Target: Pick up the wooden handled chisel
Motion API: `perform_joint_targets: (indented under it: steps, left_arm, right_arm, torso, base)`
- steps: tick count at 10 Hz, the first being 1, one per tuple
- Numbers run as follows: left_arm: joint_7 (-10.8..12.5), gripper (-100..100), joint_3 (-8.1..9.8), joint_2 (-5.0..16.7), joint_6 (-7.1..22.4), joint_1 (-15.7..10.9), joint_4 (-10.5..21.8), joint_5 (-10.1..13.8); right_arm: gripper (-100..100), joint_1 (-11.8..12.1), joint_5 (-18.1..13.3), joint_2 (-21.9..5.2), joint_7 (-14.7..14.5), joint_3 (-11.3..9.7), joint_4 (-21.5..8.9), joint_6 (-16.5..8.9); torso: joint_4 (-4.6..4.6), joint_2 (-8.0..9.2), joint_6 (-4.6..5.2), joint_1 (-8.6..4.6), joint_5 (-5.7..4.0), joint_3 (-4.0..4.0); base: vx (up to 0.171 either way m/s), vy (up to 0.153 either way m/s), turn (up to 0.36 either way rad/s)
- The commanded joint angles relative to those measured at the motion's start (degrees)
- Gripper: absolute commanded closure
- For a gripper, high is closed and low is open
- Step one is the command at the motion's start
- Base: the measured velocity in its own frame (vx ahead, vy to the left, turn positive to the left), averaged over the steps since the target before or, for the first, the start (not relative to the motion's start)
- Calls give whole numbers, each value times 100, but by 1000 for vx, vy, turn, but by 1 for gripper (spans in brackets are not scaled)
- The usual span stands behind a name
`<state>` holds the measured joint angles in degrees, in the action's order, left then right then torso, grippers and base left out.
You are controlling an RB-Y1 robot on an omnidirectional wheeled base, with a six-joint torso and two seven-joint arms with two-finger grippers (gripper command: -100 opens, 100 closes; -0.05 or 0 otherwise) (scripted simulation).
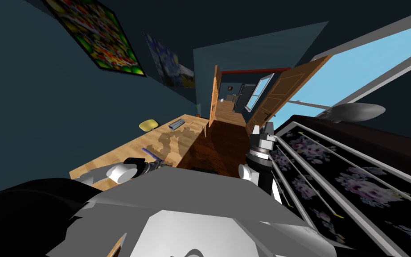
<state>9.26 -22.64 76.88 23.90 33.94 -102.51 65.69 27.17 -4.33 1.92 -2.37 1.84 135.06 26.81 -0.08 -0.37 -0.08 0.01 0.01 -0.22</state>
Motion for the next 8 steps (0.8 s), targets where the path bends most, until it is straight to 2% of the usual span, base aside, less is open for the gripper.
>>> perform_joint_targets:
  steps: [1, 2, 3, 5, 8]
  left_arm:
    - [31, -100, -203, 93, 187, -75, 155, 121]
    - [81, -100, -350, 155, 326, -112, 256, 196]
    - [81, -100, -350, 155, 326, -112, 256, 196]
    - [170, -100, -629, 202, 555, -181, 440, 313]
    - [265, -100, -991, 62, 751, -248, 661, 408]
  right_arm:
    - [0, 0, 0, 0, 0, 0, 0, 0]
    - [0, -1, 0, 0, 0, -1, 0, 0]
    - [0, 0, 0, 0, 0, 0, 0, 0]
    - [0, -1, 0, 0, 0, 0, 0, 0]
    - [0, 0, 0, 0, 0, 0, 0, 0]
  torso:
    - [0, 0, 0, 0, 0, 0]
    - [1, 3, 3, -2, -1, 2]
    - [0, -3, 3, 3, 1, -1]
    - [2, 6, 2, -5, -1, 4]
    - [-1, -4, -2, -2, -1, -2]
  base:
    - [63, 23, -187]
    - [90, 40, -247]
    - [68, 32, -127]
    - [68, 21, -212]
    - [87, 37, -193]
